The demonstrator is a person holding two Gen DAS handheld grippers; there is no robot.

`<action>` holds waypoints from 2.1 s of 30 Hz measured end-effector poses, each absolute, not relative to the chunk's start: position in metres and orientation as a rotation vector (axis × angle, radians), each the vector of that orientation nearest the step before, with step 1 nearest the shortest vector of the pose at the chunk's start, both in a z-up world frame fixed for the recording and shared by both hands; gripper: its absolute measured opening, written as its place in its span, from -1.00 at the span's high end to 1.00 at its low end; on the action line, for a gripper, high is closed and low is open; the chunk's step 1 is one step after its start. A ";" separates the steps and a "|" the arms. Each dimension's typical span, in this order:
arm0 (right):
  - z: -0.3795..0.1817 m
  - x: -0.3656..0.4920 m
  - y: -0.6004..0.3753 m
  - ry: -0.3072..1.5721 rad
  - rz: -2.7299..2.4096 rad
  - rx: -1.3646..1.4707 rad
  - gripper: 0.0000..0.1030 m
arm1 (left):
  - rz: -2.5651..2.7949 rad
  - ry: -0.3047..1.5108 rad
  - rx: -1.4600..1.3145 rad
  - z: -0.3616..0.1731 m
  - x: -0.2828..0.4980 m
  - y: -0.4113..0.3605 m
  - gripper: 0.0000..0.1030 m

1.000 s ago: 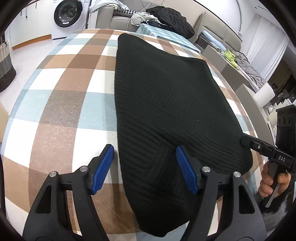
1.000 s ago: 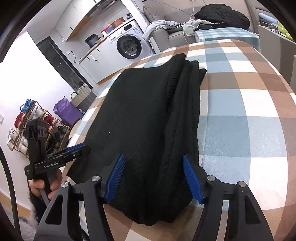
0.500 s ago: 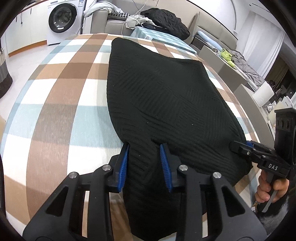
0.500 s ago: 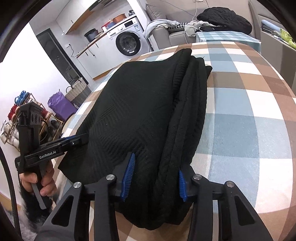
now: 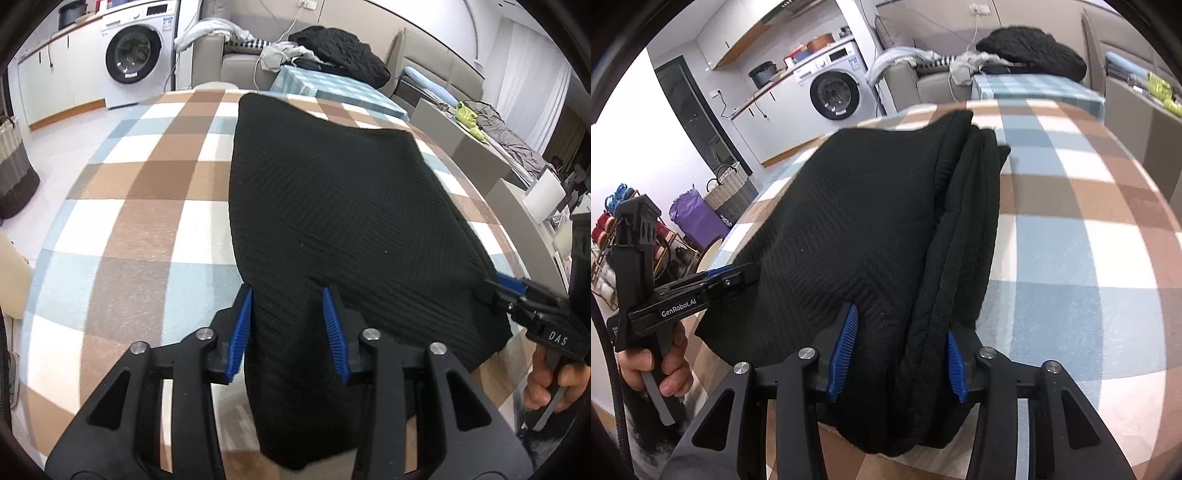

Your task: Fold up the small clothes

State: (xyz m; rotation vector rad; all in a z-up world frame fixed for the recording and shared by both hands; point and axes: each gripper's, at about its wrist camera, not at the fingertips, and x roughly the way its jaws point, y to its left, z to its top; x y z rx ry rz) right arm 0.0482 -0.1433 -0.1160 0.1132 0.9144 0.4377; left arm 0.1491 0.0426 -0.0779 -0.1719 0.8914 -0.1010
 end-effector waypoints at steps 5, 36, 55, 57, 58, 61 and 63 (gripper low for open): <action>-0.100 0.033 -0.150 0.833 0.417 0.075 -0.52 | -0.106 0.802 -0.117 -0.058 0.121 0.035 -0.37; -0.074 -0.041 -0.161 0.496 0.471 0.032 -1.00 | -0.073 0.515 -0.101 -0.042 0.031 0.021 -0.98; -0.089 -0.049 -0.166 0.503 0.509 0.087 -1.00 | -0.085 0.525 -0.079 -0.059 0.021 0.014 -0.98; -0.091 -0.049 -0.167 0.506 0.521 0.094 -1.00 | -0.087 0.527 -0.092 -0.060 0.021 0.017 -0.98; -0.092 -0.049 -0.167 0.508 0.522 0.096 -1.00 | -0.088 0.527 -0.097 -0.059 0.021 0.018 -0.98; -0.094 -0.048 -0.168 0.511 0.530 0.098 -1.00 | -0.088 0.525 -0.107 -0.060 0.022 0.020 -0.98; -0.094 -0.048 -0.168 0.507 0.531 0.103 -1.00 | -0.090 0.523 -0.106 -0.060 0.022 0.021 -0.98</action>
